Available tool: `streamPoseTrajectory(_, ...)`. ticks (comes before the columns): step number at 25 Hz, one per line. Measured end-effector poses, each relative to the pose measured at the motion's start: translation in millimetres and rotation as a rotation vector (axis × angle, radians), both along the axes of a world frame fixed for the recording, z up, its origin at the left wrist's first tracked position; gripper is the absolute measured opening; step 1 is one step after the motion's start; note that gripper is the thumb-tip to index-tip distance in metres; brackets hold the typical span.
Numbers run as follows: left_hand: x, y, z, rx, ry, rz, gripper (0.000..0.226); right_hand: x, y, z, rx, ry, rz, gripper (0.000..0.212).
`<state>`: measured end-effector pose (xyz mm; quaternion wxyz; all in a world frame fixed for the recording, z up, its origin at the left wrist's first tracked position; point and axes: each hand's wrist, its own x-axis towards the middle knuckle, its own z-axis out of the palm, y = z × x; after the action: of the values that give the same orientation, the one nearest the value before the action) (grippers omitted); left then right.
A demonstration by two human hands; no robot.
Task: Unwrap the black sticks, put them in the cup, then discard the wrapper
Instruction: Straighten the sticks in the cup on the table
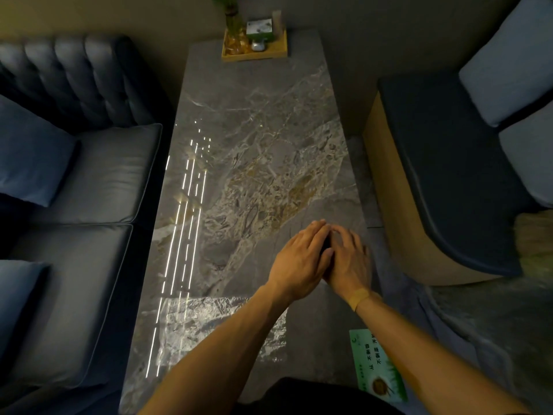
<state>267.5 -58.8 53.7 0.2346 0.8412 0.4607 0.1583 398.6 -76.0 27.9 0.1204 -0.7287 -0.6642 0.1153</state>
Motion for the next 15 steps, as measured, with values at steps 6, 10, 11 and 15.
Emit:
streamPoseTrajectory(6,-2,2,-2,0.052,0.071,-0.008,0.056,2,4,0,-0.029,-0.059,0.031,0.067)
streamPoseTrajectory(10,-4,0,-1,0.002,0.040,0.011,0.061,6,4,5,-0.101,-0.018,0.079,0.073)
streamPoseTrajectory(11,-6,0,0,-0.015,0.018,0.038,0.067,8,4,7,-0.141,0.008,0.098,0.080)
streamPoseTrajectory(15,-25,-2,1,-0.059,-0.058,0.143,0.086,21,-3,12,-0.235,0.141,0.095,0.113)
